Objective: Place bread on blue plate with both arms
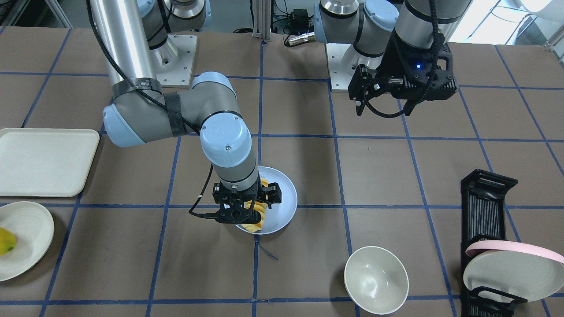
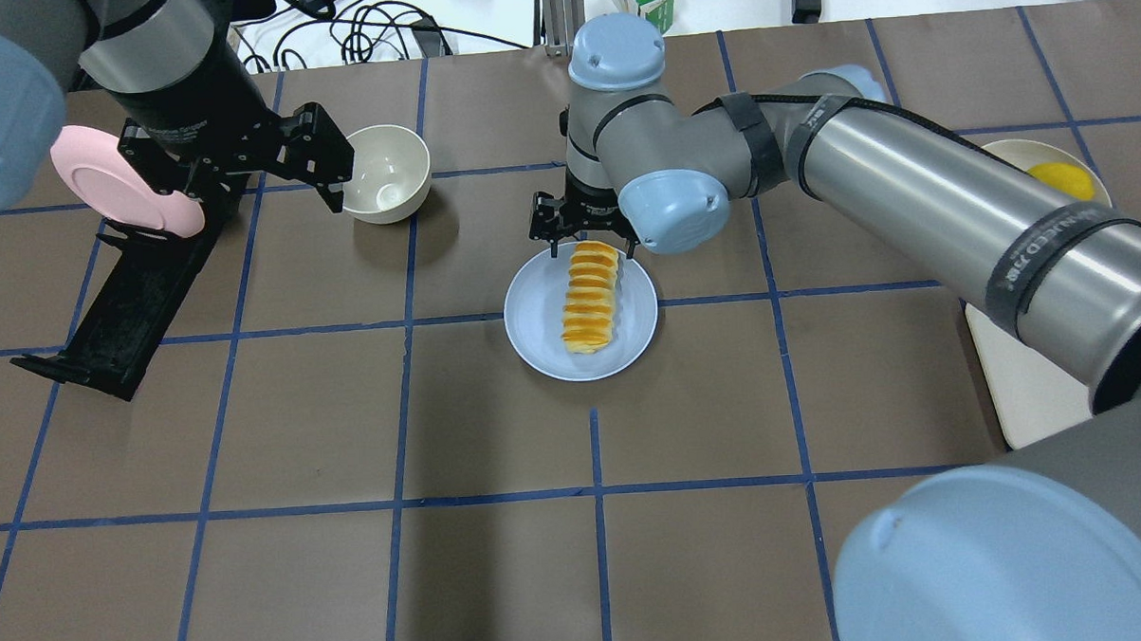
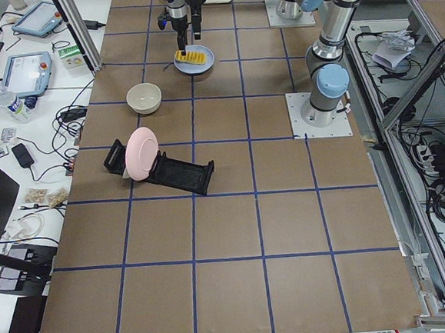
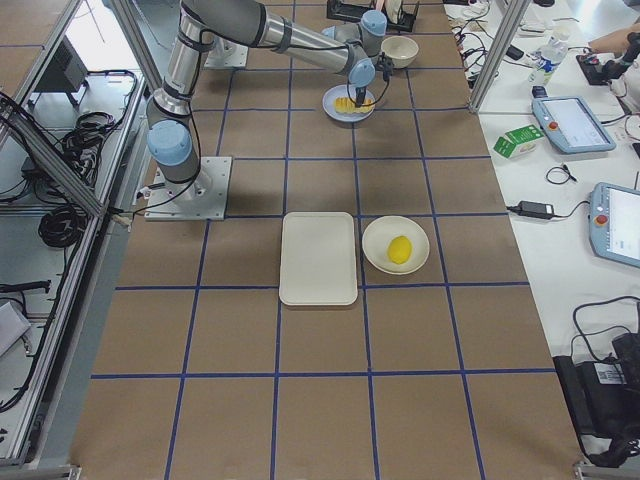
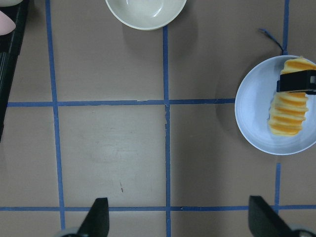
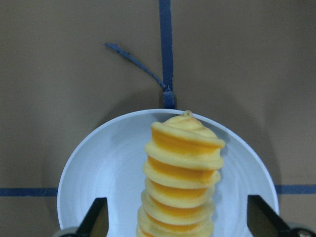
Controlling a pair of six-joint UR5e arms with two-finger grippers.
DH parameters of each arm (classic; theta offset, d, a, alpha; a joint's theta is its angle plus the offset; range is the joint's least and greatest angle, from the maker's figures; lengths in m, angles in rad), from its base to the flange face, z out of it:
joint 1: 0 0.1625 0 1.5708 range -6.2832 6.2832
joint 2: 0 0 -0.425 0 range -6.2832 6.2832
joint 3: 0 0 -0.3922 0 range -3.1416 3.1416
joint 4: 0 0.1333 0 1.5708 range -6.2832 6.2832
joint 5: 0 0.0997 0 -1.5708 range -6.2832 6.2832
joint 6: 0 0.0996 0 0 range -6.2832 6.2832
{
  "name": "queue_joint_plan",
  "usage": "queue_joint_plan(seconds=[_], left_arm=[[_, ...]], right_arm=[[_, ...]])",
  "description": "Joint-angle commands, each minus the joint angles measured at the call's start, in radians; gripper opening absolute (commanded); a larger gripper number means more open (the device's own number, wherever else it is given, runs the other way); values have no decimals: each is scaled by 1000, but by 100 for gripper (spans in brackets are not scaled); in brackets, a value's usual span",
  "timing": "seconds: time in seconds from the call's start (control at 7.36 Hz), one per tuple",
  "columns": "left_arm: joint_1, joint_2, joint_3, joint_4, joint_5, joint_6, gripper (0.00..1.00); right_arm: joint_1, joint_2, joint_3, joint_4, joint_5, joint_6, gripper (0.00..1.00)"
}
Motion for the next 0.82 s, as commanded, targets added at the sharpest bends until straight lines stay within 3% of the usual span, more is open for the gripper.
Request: queue_joint_plan(seconds=[0.0, 0.41, 0.68], left_arm=[[1, 0, 0, 0, 0, -1, 100], [0, 3, 0, 0, 0, -6, 100], [-2, 3, 5, 0, -9, -6, 100]], right_arm=[[-60, -148, -61, 223, -123, -113, 100], [-273, -403, -46, 464, -116, -331, 100], [-283, -518, 48, 450, -109, -340, 100]])
